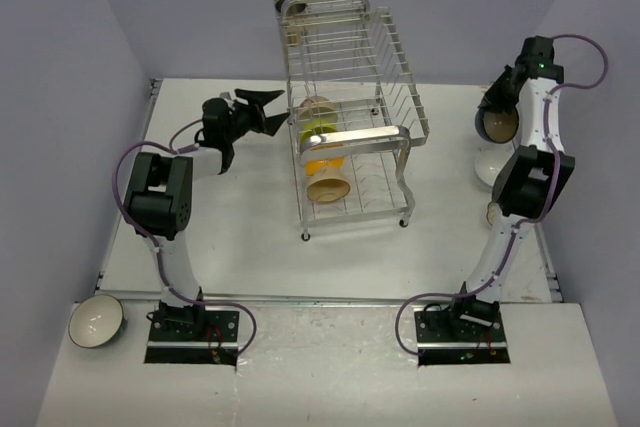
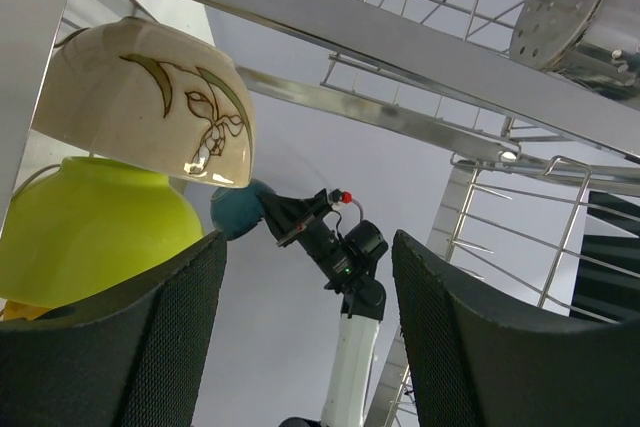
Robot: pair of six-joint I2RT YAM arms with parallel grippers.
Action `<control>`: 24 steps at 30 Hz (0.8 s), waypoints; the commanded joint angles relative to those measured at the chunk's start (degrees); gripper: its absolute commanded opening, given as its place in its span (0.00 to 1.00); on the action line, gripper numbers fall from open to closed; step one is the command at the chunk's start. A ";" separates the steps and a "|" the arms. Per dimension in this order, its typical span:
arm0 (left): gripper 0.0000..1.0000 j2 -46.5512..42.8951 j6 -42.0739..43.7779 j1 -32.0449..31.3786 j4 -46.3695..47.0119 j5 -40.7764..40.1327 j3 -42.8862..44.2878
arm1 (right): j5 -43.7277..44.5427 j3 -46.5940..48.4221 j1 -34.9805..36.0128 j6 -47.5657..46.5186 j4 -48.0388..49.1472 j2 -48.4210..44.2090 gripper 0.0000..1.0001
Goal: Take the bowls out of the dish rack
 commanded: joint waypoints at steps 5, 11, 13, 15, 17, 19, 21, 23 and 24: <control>0.68 -0.40 -0.41 -0.51 3.52 1.36 -0.92 | 0.43 6.76 -0.03 -2.15 5.46 3.20 0.00; 0.68 -0.49 -0.50 -0.95 4.75 1.88 -2.15 | 0.25 7.64 -0.03 -2.41 6.16 5.41 0.00; 0.68 -0.66 -0.68 -1.04 4.84 1.97 -2.32 | 0.35 7.64 -0.03 -2.85 6.08 5.85 0.00; 0.68 -0.49 -0.85 -1.13 5.19 2.15 -2.15 | 0.96 7.55 -0.03 -3.38 6.07 6.29 0.00; 0.68 -0.31 -0.94 -1.13 5.36 2.23 -1.89 | 1.40 7.64 -0.03 -3.55 6.08 6.73 0.00; 0.68 -0.31 -0.94 -1.13 5.54 2.23 -1.80 | 1.57 8.16 -0.03 -3.64 5.99 7.52 0.00; 0.68 -0.31 -1.03 -1.13 5.54 2.32 -1.80 | 1.66 8.86 -0.03 -3.56 5.99 8.57 0.00; 0.68 -0.31 -1.03 -1.13 5.72 2.32 -1.97 | 2.10 9.48 -0.03 -3.64 5.99 9.36 0.00; 0.68 -0.31 -1.03 -1.13 5.72 2.41 -1.97 | 2.45 9.92 -0.03 -3.82 6.07 10.06 0.00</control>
